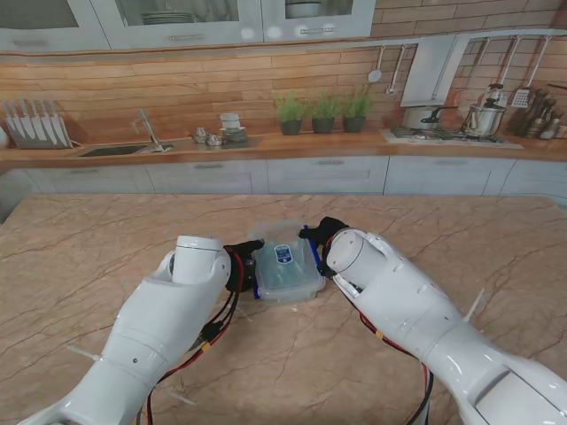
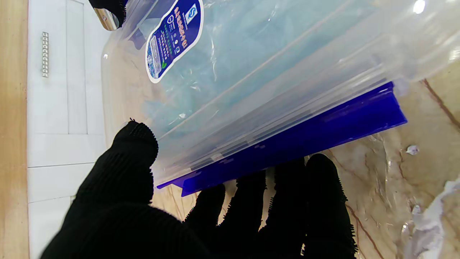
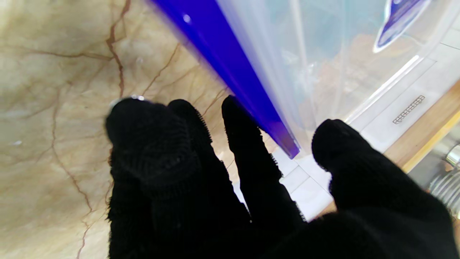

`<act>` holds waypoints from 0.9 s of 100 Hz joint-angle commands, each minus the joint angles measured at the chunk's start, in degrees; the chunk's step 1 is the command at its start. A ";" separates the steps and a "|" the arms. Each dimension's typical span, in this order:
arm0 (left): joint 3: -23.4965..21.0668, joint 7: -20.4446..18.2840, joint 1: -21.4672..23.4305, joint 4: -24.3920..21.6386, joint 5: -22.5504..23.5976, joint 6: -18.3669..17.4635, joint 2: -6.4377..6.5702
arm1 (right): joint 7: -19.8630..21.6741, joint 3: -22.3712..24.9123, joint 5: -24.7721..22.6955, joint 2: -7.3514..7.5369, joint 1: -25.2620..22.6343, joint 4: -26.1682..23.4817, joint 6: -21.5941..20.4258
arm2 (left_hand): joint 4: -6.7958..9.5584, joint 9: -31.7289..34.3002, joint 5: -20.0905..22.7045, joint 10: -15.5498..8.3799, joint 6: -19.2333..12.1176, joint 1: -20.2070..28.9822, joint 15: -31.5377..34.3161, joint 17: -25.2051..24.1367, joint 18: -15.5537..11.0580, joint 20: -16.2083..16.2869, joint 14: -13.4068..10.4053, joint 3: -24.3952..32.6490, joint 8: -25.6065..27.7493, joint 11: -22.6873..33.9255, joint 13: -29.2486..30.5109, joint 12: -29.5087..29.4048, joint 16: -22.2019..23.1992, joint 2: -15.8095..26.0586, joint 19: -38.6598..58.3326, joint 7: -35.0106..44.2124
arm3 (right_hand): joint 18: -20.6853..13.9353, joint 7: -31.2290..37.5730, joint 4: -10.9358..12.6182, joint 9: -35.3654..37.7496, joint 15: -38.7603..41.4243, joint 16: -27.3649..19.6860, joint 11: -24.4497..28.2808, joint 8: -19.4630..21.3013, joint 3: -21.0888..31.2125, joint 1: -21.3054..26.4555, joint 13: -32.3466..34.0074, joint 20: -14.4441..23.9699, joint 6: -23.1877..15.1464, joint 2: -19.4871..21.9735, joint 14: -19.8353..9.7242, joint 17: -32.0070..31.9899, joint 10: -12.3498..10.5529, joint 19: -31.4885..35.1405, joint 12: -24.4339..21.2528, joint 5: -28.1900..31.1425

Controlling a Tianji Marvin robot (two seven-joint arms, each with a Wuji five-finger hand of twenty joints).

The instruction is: Fold the bubble film and place it into the plastic crate

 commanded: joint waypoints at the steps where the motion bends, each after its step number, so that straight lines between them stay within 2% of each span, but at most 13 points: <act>1: -0.12 0.25 0.28 -0.12 0.15 0.39 -0.22 | 0.20 0.08 -0.05 -0.22 -0.36 -1.06 0.38 | 1.15 3.12 -1.06 -3.54 3.19 0.64 1.32 -0.42 -0.07 -1.15 -1.76 5.24 -1.29 8.63 0.73 3.64 0.40 -2.41 1.07 -2.44 | 1.30 0.65 1.83 -0.42 0.17 -0.19 -0.41 0.82 -0.90 -1.44 0.06 -0.42 -3.70 1.79 1.73 -1.01 0.93 -0.14 -0.28 0.55; 17: -0.18 0.07 0.44 -0.34 1.34 0.54 -0.03 | 0.16 0.25 -0.20 -0.12 -0.60 -1.37 0.70 | 0.89 5.05 -0.98 -4.22 2.80 -0.14 -0.63 -0.29 0.53 -2.70 -1.50 7.35 -0.20 12.02 0.69 6.03 -1.12 -3.65 0.36 -0.38 | 1.28 0.59 1.91 -0.44 0.18 -0.08 -0.37 0.85 -1.11 -1.35 0.02 -0.33 -3.71 1.86 1.76 -1.19 0.93 -0.29 -0.25 0.50; 28: -0.12 0.02 0.60 -0.62 2.64 0.63 0.13 | 0.26 0.20 -0.12 -0.13 -0.57 -1.33 0.80 | 0.68 7.64 0.69 -4.40 2.66 -0.64 -1.45 0.87 1.70 -3.76 -0.85 8.60 0.57 14.19 2.11 7.40 -2.57 -4.32 0.58 1.20 | 1.28 0.57 1.96 -0.48 0.17 -0.01 -0.37 0.87 -1.22 -1.34 -0.19 -0.29 -3.71 1.91 1.81 -1.29 0.93 -0.38 -0.25 0.51; 45: 0.65 -1.95 0.65 -0.88 5.77 0.93 0.98 | 0.34 0.13 0.04 -0.18 -0.52 -1.21 0.88 | 0.09 19.67 12.25 -6.99 1.54 -1.29 4.58 8.77 5.26 -3.38 -0.56 10.84 4.60 22.45 11.29 10.61 -1.42 -5.28 4.51 8.78 | 1.29 0.57 2.05 -0.58 0.15 0.10 -0.42 0.92 -1.33 -1.20 -0.43 -0.24 -3.73 1.98 1.98 -1.67 0.99 -0.65 -0.25 0.48; 51: 0.87 -2.44 0.67 -1.03 6.55 0.94 1.22 | 0.34 0.10 0.04 -0.19 -0.50 -1.17 0.89 | -0.02 23.25 16.04 -7.59 0.85 -1.11 6.19 11.23 6.28 -2.82 -0.40 10.95 6.13 23.99 14.20 10.78 -1.25 -5.20 6.05 11.56 | 1.32 0.57 2.07 -0.57 0.14 0.13 -0.41 0.94 -1.40 -1.22 -0.49 -0.22 -3.75 1.97 2.05 -1.76 0.90 -0.72 -0.24 0.48; 55: 1.17 -2.62 0.63 -1.11 7.42 0.98 1.33 | 0.36 0.07 0.03 -0.19 -0.49 -1.16 0.88 | -0.07 26.85 20.41 -8.02 0.39 -1.01 7.80 13.80 7.52 -2.16 0.12 11.18 7.76 25.34 17.21 10.70 -1.19 -5.26 7.62 14.67 | 1.33 0.58 2.08 -0.56 0.14 0.15 -0.41 0.95 -1.43 -1.24 -0.49 -0.20 -3.72 2.01 2.05 -1.76 0.86 -0.73 -0.24 0.48; 62: 2.38 -4.51 0.42 -1.30 9.79 0.83 2.16 | 0.38 -0.01 -0.01 -0.21 -0.44 -1.05 0.81 | -0.28 30.04 26.05 -9.00 -0.68 -1.23 8.72 16.20 8.28 -1.45 -0.02 10.81 9.45 25.79 20.06 10.08 -1.73 -4.61 9.19 18.15 | 1.33 0.68 2.11 -0.49 0.14 0.19 -0.41 1.01 -1.47 -1.20 -0.50 -0.15 -3.81 2.06 2.05 -1.76 0.88 -0.76 -0.24 0.63; 67: 3.34 -5.99 0.23 -1.56 11.41 0.76 2.80 | 0.41 -0.07 -0.01 -0.22 -0.40 -0.98 0.78 | -1.40 31.31 30.52 -8.80 -2.34 0.17 8.86 16.79 8.96 -1.09 0.57 9.34 10.83 25.48 20.95 9.25 -2.67 -5.91 9.47 22.43 | 1.33 0.85 2.13 -0.41 0.13 0.21 -0.42 1.08 -1.50 -1.17 -0.49 -0.12 -3.93 2.06 2.05 -1.75 0.79 -0.77 -0.25 0.92; 70: 3.95 -7.09 0.07 -1.73 12.34 0.71 3.25 | 0.47 -0.11 0.00 -0.21 -0.37 -0.97 0.74 | -1.80 31.46 31.78 -8.53 -2.90 1.15 8.65 16.63 9.17 -1.00 0.90 8.05 10.71 25.07 20.88 8.80 -3.18 -6.05 9.29 24.53 | 1.33 1.02 2.14 -0.23 0.12 0.22 -0.42 1.15 -1.54 -1.17 -0.51 -0.10 -3.99 2.05 2.07 -1.75 0.73 -0.78 -0.27 1.20; 77: 5.62 -9.89 -0.45 -2.07 14.55 0.60 4.40 | 0.64 -0.19 0.04 -0.17 -0.34 -1.01 0.60 | -1.57 31.46 33.42 -8.14 -4.81 3.32 8.28 16.20 9.38 -0.83 1.27 3.50 9.75 24.36 20.48 8.25 -3.83 -4.81 8.81 30.37 | 1.45 1.50 2.19 0.77 0.09 0.23 -0.69 1.30 -1.58 -1.04 -0.08 -0.02 -2.95 2.10 2.58 -1.49 0.99 -0.74 -0.46 2.02; 84: 7.24 -12.15 -1.13 -2.16 16.20 0.49 5.23 | 1.27 -0.06 0.51 0.01 -0.42 -1.53 0.59 | -1.43 33.07 35.31 -7.66 -4.82 3.62 8.01 16.16 10.19 -0.72 2.07 1.98 10.77 23.77 21.00 7.56 -4.14 -2.37 8.69 33.93 | 1.61 1.71 2.23 3.01 1.03 0.53 -0.70 1.07 -1.59 -0.89 1.85 0.39 -0.78 2.36 3.13 0.26 1.87 0.35 -0.64 3.63; 86: 7.73 -12.92 -1.34 -2.18 16.57 0.45 5.51 | 1.68 0.07 0.87 0.12 -0.51 -1.89 0.65 | -1.00 33.14 35.27 -7.60 -4.75 4.88 8.00 16.08 10.24 -0.58 2.11 -1.06 10.74 23.86 20.95 7.31 -4.39 -0.55 8.53 35.03 | 1.60 1.65 2.18 3.44 1.63 0.85 -0.88 0.83 -1.73 -0.72 1.80 0.50 -0.34 2.58 3.40 0.36 2.12 0.61 -0.80 4.06; 90: 8.62 -14.14 -1.76 -2.23 17.23 0.42 5.93 | 2.43 0.39 1.66 0.34 -0.75 -2.69 0.81 | -0.72 33.46 35.34 -7.14 -4.45 5.51 7.76 15.68 10.46 -0.60 2.52 -2.24 11.79 23.45 20.75 6.95 -4.58 0.65 8.22 36.59 | 1.72 2.02 2.13 4.37 3.00 1.57 -0.68 0.67 -2.01 -0.45 1.81 0.63 0.36 2.95 3.68 0.70 2.43 0.97 -0.85 4.84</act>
